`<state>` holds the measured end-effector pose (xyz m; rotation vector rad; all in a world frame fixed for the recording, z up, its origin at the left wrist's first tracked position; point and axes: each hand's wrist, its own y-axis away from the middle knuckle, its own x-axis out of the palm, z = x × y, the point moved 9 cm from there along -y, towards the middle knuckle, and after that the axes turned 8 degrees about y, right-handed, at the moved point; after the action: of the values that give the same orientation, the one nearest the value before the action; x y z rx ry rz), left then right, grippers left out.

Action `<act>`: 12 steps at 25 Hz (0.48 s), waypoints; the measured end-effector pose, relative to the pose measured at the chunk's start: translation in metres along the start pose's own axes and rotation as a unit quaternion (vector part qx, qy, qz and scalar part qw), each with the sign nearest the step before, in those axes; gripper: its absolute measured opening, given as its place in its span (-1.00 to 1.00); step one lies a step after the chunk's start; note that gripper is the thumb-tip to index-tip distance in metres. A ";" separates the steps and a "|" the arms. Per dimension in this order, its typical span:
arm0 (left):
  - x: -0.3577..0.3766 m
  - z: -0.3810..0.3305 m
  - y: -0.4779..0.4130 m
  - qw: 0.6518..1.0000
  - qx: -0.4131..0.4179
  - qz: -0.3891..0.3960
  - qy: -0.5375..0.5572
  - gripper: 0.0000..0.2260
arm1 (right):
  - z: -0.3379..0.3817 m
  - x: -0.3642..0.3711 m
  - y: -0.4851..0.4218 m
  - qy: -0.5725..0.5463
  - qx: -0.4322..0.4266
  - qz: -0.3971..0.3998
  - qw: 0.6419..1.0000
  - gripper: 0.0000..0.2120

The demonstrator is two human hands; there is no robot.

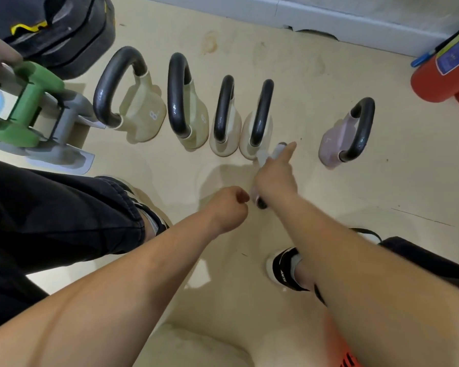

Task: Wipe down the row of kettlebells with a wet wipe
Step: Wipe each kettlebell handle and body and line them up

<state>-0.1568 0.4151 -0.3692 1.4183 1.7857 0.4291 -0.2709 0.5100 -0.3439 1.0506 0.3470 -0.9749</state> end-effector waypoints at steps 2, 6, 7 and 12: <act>0.000 0.010 0.005 1.000 -0.023 0.002 -0.014 -0.81 | -0.006 0.022 0.031 0.033 -0.048 0.011 0.998 -0.06; 0.002 0.025 0.019 0.997 -0.051 0.032 -0.037 -0.81 | -0.018 0.052 0.055 0.135 -0.097 0.056 0.984 0.05; 0.003 0.023 0.021 0.998 -0.047 0.036 -0.019 -0.79 | -0.020 0.049 0.052 0.153 -0.101 0.047 0.982 0.02; 0.009 -0.007 0.026 0.997 -0.010 0.050 0.059 -0.64 | -0.013 0.010 0.030 0.054 -0.117 0.043 0.991 -0.39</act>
<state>-0.1457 0.4329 -0.3506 1.5004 1.8038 0.5925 -0.2389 0.5207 -0.3403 0.8976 0.4887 -0.7807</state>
